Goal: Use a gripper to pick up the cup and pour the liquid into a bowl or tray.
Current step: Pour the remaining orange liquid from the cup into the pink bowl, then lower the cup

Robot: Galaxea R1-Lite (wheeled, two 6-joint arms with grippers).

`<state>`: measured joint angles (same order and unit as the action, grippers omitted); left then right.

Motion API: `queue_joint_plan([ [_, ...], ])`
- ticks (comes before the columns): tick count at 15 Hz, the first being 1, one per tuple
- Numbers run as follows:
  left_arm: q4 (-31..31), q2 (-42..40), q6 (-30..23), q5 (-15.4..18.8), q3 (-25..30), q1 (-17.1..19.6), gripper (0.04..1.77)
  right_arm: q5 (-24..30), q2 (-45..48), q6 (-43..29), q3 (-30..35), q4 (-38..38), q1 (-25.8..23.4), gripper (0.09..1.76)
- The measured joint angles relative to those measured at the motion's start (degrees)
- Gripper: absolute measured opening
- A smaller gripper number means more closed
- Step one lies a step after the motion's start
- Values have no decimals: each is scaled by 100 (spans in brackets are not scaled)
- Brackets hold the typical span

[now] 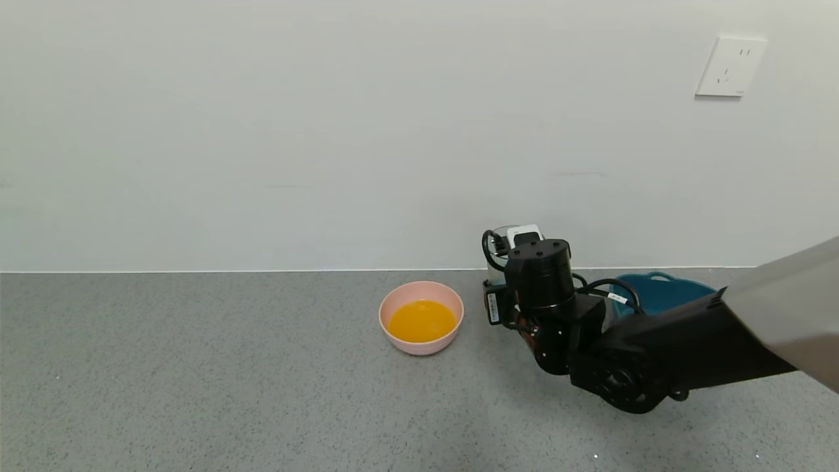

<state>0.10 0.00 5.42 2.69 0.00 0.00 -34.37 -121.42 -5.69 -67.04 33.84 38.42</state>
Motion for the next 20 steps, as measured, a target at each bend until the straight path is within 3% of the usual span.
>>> queue_joint_plan([
  [4, 0, 0, 0, 2, 0, 0, 172, -2, -295, -150, 297, 551, -96, 132],
  [9, 0, 0, 2, 0, 0, 0, 172, 113, -493, -728, 382, 629, -284, 132],
  [20, 0, 0, 0, 2, 0, 0, 172, 450, -1152, -731, 72, 1073, -664, 132],
])
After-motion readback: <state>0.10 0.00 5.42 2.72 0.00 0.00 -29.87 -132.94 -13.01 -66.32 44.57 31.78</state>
